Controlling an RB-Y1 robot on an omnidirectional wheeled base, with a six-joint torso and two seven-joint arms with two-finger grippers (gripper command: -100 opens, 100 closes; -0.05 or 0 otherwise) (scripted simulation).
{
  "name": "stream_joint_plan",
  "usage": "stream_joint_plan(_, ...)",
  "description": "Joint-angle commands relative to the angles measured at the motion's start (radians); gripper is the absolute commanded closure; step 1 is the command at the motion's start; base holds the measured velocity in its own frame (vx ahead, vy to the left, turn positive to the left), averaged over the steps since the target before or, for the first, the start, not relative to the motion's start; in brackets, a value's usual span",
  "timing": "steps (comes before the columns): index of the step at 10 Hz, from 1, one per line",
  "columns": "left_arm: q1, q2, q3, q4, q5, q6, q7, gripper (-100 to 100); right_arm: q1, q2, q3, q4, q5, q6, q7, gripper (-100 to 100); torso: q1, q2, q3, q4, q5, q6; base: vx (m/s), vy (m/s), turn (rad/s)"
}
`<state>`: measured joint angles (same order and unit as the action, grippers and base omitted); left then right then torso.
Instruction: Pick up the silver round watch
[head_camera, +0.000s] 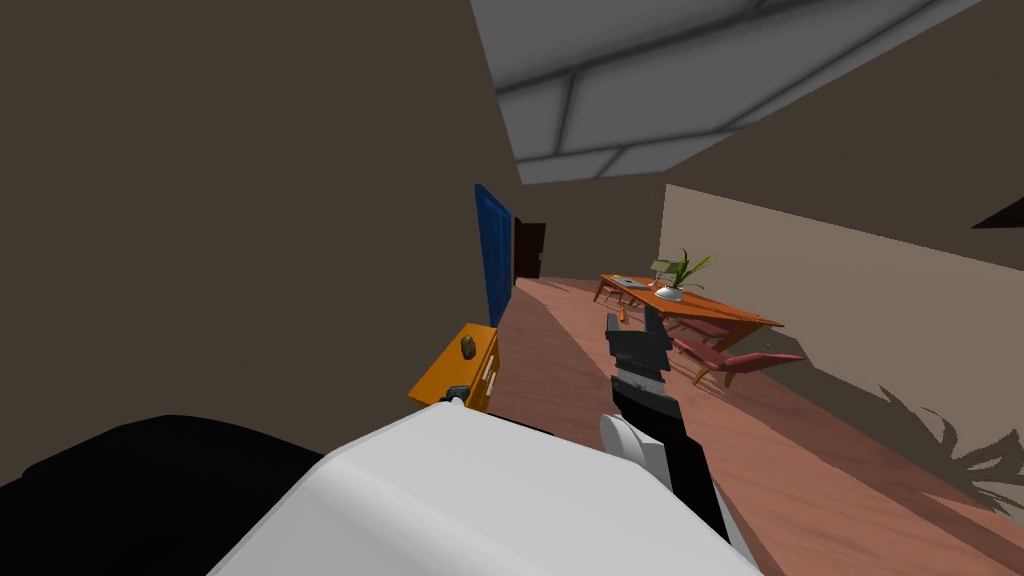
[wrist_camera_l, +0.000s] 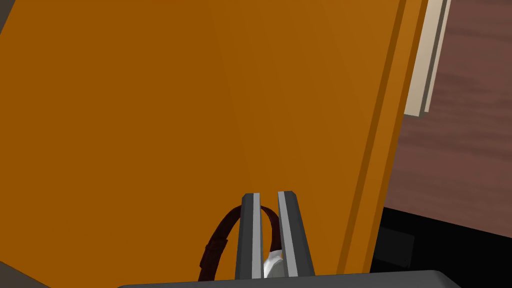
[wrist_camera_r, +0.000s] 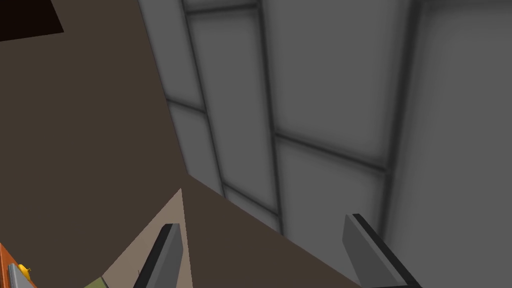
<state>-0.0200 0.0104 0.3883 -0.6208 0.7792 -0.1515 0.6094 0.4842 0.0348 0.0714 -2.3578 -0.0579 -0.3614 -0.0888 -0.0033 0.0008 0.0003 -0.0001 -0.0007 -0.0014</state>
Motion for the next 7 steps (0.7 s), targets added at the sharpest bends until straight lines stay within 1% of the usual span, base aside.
stream_joint_plan(1,-0.011,0.009,0.014,-0.008,-0.007,0.034,-0.015,100,0.000,0.000,0.000,0.000,0.000,0.000,0.000,0,0.000,0.000,0.000,0.000,0.000,0.000,-0.034,-0.092,0.147)
stream_joint_plan(2,-0.015,0.012,0.021,-0.014,-0.011,0.049,-0.021,100,0.000,0.000,0.000,0.000,0.000,0.000,0.000,0,-0.002,0.001,0.000,0.000,0.000,0.001,-0.029,-0.089,0.073)
stream_joint_plan(3,-0.024,0.018,0.035,-0.026,-0.018,0.077,-0.035,100,0.000,0.000,0.000,0.000,0.000,0.000,0.000,0,-0.003,0.001,0.000,0.000,0.000,0.001,-0.043,-0.083,0.133)
stream_joint_plan(5,-0.033,0.024,0.049,-0.037,-0.025,0.106,-0.048,100,0.000,0.000,0.000,0.000,0.000,0.000,0.000,0,-0.002,0.001,0.001,0.001,-0.001,0.001,-0.034,-0.064,0.096)
stream_joint_plan(6,-0.030,0.017,0.056,-0.039,-0.026,0.099,-0.051,100,0.000,0.000,0.000,0.000,0.000,0.000,0.000,0,-0.001,0.001,0.000,0.000,0.000,0.001,-0.011,-0.023,0.021)
stream_joint_plan(7,-0.031,0.018,0.057,-0.040,-0.026,0.104,-0.054,0,0.000,0.000,0.000,0.000,0.000,0.000,0.000,0,0.001,0.000,0.000,0.000,0.000,0.001,-0.003,-0.005,-0.003)
